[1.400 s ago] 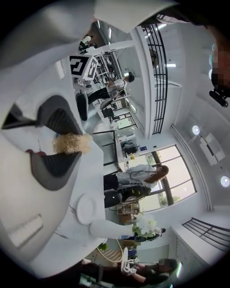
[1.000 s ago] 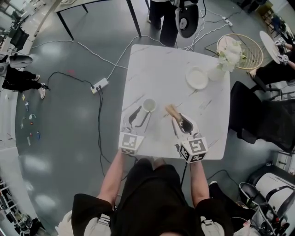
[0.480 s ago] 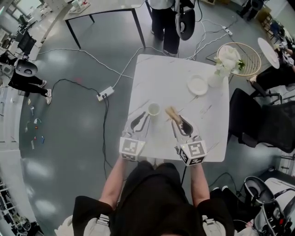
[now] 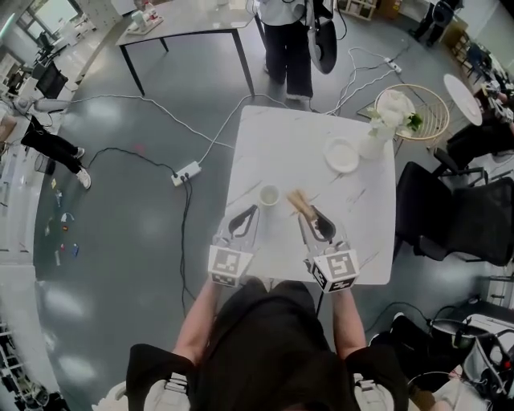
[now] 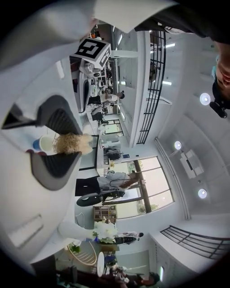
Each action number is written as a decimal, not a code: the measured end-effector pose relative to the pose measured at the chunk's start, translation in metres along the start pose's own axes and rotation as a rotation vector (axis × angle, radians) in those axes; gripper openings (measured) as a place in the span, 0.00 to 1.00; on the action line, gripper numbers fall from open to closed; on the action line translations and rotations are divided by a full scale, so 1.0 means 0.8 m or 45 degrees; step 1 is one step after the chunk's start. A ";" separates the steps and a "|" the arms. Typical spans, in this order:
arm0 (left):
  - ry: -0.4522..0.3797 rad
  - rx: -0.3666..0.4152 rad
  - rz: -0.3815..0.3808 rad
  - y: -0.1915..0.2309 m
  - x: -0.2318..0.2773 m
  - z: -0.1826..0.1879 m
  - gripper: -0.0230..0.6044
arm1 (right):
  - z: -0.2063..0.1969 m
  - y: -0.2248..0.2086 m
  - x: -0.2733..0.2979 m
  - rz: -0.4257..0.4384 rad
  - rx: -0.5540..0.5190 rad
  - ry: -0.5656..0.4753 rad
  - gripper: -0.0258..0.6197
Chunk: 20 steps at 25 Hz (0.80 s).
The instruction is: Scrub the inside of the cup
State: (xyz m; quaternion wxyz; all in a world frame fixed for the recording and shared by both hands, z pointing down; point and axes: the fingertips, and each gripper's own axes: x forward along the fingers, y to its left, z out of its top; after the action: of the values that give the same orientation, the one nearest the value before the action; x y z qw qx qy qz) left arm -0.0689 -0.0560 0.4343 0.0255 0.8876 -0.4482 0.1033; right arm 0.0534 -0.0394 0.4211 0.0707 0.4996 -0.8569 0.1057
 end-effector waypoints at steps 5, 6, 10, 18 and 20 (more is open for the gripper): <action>-0.033 0.008 0.012 -0.006 -0.011 0.014 0.05 | 0.011 0.002 -0.014 -0.002 -0.013 -0.034 0.20; -0.040 0.012 0.015 -0.006 -0.012 0.017 0.05 | 0.011 0.001 -0.016 -0.005 -0.015 -0.036 0.20; -0.049 0.031 0.019 -0.005 -0.013 0.021 0.05 | 0.004 -0.002 -0.015 -0.017 -0.013 -0.026 0.20; -0.053 0.034 0.022 -0.009 -0.015 0.021 0.05 | 0.006 0.001 -0.017 -0.012 -0.020 -0.038 0.20; -0.048 0.034 0.023 -0.009 -0.016 0.020 0.05 | 0.006 0.000 -0.018 -0.010 -0.018 -0.036 0.20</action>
State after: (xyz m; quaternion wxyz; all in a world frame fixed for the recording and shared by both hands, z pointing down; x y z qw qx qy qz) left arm -0.0675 -0.0438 0.4163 0.0042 0.8856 -0.4551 0.0928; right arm 0.0603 -0.0282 0.4134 0.0624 0.5039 -0.8565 0.0921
